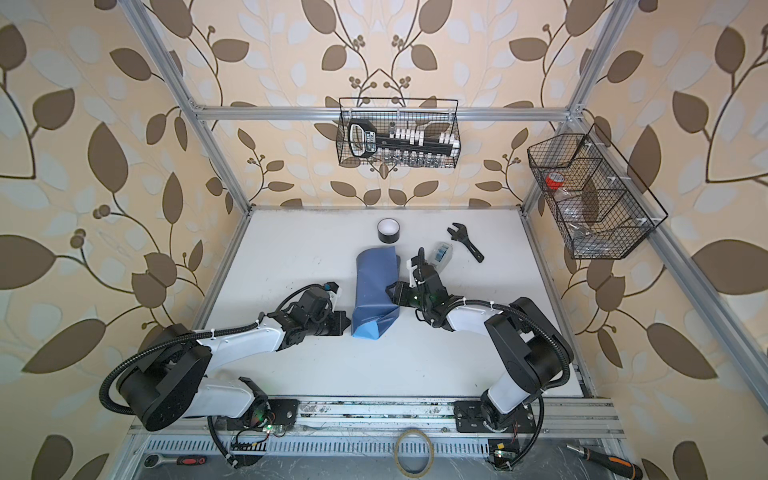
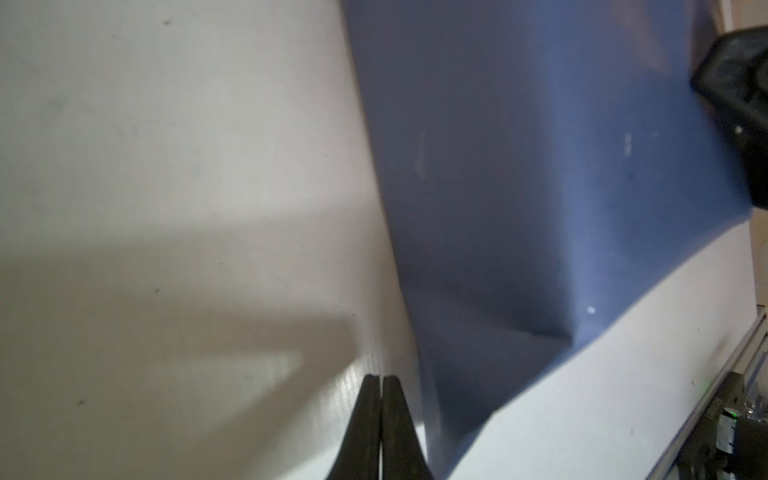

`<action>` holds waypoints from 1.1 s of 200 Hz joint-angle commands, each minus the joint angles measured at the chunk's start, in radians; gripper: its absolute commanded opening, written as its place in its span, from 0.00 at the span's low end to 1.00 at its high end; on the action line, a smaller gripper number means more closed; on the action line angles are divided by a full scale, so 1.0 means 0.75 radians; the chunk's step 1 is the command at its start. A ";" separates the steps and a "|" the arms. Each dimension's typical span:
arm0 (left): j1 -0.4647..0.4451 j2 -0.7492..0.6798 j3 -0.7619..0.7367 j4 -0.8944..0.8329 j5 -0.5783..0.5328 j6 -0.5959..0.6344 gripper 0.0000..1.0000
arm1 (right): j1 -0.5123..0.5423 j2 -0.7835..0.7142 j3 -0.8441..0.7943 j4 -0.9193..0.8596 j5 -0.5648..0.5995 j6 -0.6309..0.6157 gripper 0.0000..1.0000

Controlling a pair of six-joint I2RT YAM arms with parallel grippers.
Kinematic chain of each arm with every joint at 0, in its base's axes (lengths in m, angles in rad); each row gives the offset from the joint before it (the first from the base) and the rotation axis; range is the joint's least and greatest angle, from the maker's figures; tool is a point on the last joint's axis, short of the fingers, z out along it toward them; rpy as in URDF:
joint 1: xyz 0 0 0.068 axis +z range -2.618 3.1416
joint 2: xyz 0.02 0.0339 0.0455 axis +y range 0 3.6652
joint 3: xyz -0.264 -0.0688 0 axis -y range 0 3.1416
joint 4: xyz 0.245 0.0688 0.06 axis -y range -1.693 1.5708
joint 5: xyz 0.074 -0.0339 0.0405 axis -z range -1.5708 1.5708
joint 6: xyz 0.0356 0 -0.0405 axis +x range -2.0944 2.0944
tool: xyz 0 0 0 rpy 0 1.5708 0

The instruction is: Wrap the gift box in paper

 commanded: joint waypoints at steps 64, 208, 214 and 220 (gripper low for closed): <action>-0.110 0.028 -0.011 0.175 0.010 -0.076 0.05 | 0.010 0.028 -0.034 -0.003 0.003 0.014 0.54; -0.160 0.094 0.076 0.236 -0.087 -0.069 0.10 | 0.034 0.061 -0.042 0.009 0.010 0.020 0.52; -0.161 0.094 0.080 0.236 -0.089 -0.068 0.11 | 0.035 0.060 -0.041 0.009 0.012 0.022 0.52; -0.161 0.094 0.081 0.237 -0.091 -0.067 0.11 | 0.034 0.060 -0.041 0.008 0.011 0.022 0.52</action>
